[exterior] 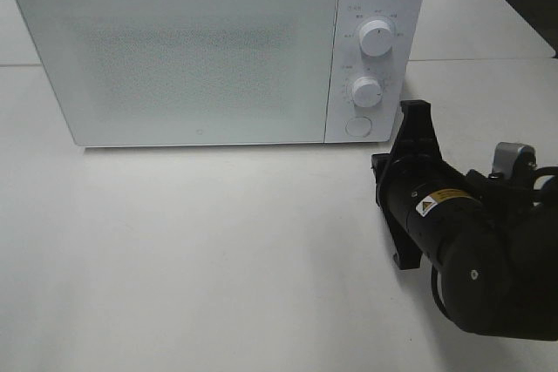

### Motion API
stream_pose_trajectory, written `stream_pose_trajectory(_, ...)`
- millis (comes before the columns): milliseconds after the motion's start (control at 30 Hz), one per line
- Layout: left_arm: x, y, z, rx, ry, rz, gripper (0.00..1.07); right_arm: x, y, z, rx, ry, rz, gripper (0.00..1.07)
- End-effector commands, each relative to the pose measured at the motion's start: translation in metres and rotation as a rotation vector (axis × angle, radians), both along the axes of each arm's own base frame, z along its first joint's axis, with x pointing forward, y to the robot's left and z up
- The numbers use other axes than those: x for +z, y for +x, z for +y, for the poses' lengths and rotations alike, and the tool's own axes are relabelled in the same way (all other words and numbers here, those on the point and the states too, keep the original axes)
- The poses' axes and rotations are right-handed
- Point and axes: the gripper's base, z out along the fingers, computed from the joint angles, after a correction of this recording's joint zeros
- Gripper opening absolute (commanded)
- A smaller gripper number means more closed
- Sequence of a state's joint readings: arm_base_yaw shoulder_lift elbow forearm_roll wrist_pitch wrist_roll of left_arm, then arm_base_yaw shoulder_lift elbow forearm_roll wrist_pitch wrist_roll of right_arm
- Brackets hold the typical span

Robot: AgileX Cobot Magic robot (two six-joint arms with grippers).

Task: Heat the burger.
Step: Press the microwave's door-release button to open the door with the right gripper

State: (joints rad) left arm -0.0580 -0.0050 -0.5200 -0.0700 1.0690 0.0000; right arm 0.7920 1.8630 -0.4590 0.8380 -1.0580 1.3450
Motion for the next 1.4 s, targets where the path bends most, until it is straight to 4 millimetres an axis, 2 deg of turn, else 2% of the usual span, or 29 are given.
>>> stream_pose_trajectory(33,-0.001,0.000,0.000,0.003,-0.001,-0.004,0.98,-0.004,0.012,0.002,0.001,0.022,0.016,0.00)
stream_pose_trajectory(267,-0.001,0.000,0.000,0.003,-0.001,-0.004,0.98,-0.007,0.033,0.001,-0.029,0.041,0.023,0.00)
stream_pose_trajectory(433,-0.001,0.000,0.000,0.003,-0.001,-0.004,0.98,-0.014,0.056,0.005,-0.029,0.051,0.044,0.00)
stream_pose_trajectory(767,-0.001,0.000,0.000,0.003,-0.001,-0.004,0.98,-0.021,0.083,0.003,-0.045,0.044,0.046,0.00)
stream_pose_trajectory(1000,-0.001,0.000,0.000,0.003,-0.001,-0.004,0.98,-0.025,0.093,0.010,-0.038,0.052,0.046,0.00)
stream_pose_trajectory(1400,-0.001,0.000,0.000,0.003,-0.001,-0.004,0.98,-0.034,0.105,0.006,-0.082,0.044,0.047,0.00)
